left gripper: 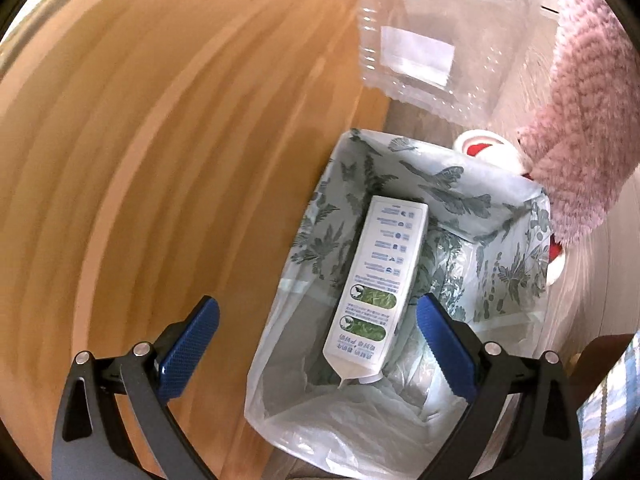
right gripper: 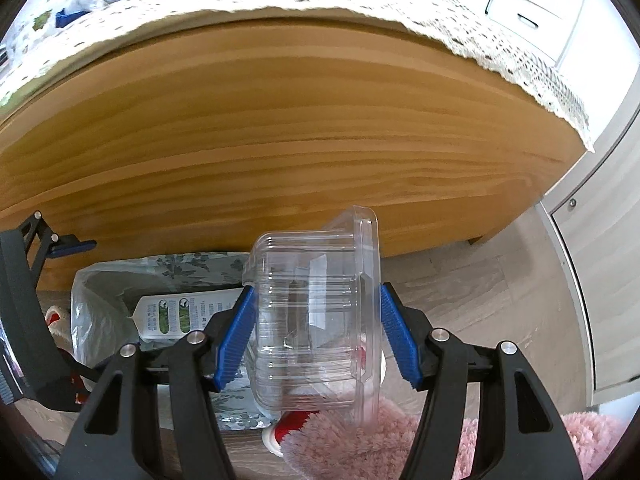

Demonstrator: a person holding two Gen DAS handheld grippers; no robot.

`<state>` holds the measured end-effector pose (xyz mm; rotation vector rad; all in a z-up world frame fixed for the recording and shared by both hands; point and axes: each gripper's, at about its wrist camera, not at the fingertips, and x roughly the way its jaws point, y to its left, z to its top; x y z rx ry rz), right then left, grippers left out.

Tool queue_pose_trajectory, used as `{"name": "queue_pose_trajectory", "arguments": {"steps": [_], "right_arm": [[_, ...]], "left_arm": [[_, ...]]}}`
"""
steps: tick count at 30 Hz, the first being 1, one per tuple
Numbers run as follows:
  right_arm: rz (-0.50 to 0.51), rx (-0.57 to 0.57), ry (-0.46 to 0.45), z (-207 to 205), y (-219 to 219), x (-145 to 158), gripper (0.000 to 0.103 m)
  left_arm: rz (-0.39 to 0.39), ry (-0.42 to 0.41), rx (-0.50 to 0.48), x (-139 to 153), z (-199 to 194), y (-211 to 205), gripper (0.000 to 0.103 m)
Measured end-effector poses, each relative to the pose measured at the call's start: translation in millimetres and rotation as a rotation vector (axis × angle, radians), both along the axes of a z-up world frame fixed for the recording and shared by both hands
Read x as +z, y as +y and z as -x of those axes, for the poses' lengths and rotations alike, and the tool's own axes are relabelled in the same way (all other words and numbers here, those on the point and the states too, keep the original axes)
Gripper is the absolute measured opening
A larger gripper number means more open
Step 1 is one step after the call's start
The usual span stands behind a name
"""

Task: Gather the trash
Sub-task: 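Lower the clear plastic container with the right tool into the trash bag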

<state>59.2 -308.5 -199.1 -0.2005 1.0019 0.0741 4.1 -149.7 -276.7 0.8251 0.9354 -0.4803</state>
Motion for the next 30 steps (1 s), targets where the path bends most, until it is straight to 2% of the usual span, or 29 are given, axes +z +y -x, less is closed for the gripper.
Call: {"name": "queue_pose_trajectory", "arguments": {"steps": [9,18,22,30], "right_arm": [[0.01,0.054,-0.038,11,11,8,0.06],[0.021,0.126,-0.043,18,25,11,0.06],[0.035,0.175,-0.037,20,37,9,0.06],[0.051,0.269,-0.018,27,56,5,0.06]], "left_arm": [[0.055,-0.002,0.08,24,9,15,0.095],[0.179,0.011,0.212,56,12,36,0.096],[0.253,-0.001,0.311,76,13,52,0.096],[0.404,0.061,0.582,96,15,104,0.096]]}}
